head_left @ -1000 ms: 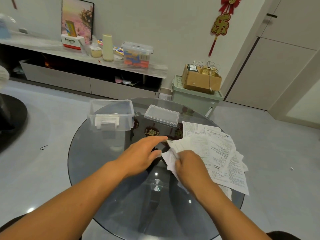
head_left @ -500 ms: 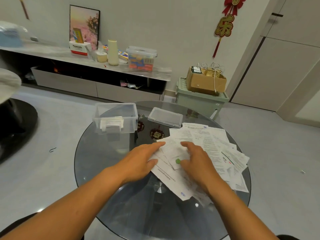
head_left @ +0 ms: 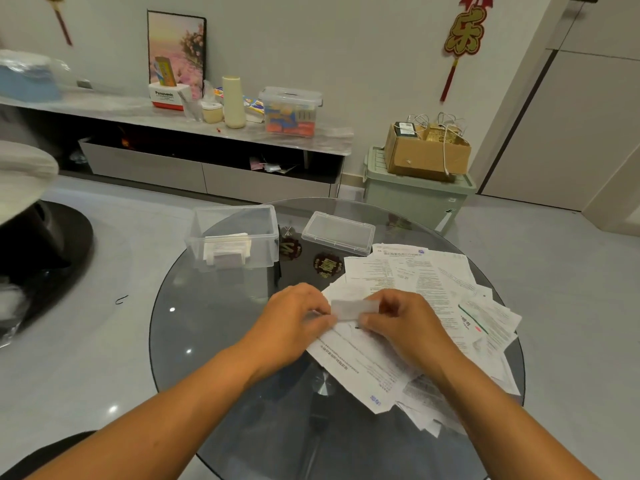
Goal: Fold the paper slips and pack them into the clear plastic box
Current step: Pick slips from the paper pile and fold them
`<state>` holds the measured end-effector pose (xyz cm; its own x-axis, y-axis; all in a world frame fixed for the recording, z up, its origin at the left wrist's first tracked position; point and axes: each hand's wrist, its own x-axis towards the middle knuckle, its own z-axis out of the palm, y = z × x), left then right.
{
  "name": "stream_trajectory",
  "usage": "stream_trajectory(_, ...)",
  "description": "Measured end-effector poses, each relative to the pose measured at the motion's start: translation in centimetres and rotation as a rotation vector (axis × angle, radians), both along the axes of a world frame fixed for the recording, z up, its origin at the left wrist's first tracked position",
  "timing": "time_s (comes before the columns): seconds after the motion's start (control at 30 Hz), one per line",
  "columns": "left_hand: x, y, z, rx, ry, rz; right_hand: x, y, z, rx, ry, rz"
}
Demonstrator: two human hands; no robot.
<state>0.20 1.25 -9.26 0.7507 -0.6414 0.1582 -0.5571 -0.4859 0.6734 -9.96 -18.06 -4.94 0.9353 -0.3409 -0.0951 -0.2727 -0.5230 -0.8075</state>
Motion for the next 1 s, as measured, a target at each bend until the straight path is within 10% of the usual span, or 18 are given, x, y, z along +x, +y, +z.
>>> stream_trajectory(0.13, -0.1, -0.2, -0.2, -0.020, 0.070, 0.071, -0.1, 0.1, 0.2, 0.190, 0.079, -0.042)
stream_trajectory(0.6, -0.8, -1.0, 1.1, 0.296, -0.268, -0.083, -0.7, 0.9, -0.6, -0.310, 0.109, -0.114)
stream_trajectory(1.0, -0.7, -0.8, 1.5, 0.332, -0.218, -0.123, -1.3, 1.2, -0.3, -0.080, -0.034, 0.083)
